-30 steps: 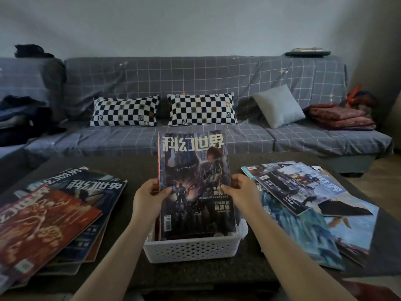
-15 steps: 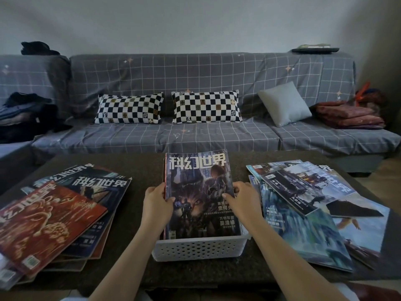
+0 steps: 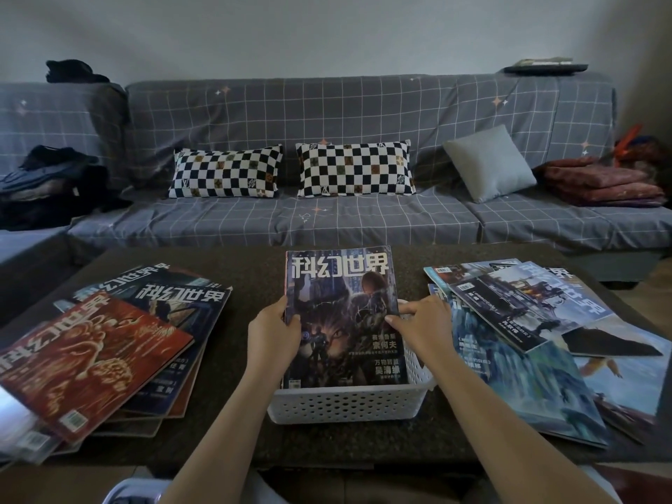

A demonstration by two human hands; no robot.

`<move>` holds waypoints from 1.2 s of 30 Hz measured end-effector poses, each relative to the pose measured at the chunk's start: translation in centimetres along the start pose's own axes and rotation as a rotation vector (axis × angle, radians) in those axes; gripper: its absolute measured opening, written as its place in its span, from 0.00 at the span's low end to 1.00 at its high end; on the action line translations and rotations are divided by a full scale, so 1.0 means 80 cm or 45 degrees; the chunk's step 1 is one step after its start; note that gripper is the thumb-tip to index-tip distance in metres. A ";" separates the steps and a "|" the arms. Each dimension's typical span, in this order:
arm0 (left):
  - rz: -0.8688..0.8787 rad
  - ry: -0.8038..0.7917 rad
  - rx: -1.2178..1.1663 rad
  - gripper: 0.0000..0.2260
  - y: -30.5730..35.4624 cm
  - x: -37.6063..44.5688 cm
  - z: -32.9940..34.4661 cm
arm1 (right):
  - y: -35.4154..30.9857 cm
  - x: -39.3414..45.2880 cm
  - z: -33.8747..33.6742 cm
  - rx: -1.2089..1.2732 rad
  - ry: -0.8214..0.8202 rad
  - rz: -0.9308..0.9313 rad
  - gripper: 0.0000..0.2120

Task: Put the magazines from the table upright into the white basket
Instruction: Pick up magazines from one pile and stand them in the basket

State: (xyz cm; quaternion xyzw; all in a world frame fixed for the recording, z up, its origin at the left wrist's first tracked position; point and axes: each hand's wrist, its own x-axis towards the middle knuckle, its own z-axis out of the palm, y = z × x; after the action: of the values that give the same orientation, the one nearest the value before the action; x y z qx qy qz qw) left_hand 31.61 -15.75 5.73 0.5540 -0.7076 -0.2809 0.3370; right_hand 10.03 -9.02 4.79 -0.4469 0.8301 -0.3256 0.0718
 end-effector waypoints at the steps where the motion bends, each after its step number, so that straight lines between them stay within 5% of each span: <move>1: -0.029 0.006 -0.036 0.16 -0.001 0.001 -0.001 | 0.001 0.000 0.000 0.010 -0.002 0.001 0.14; 19: 0.209 -0.119 -0.323 0.17 0.062 -0.048 0.048 | 0.037 -0.033 -0.040 0.387 0.015 -0.080 0.13; 28: 0.304 -0.411 -0.404 0.11 0.171 -0.036 0.165 | 0.129 -0.021 -0.115 0.451 0.196 0.181 0.13; 36: 0.130 -0.540 -0.325 0.14 0.234 -0.017 0.292 | 0.219 0.012 -0.139 0.395 0.269 0.447 0.17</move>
State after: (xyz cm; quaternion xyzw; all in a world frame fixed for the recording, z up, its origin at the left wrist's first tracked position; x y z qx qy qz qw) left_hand 2.28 -9.60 5.53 0.3991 -0.7483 -0.4606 0.2621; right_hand -7.31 2.31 3.02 -0.2430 0.8380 -0.4764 0.1080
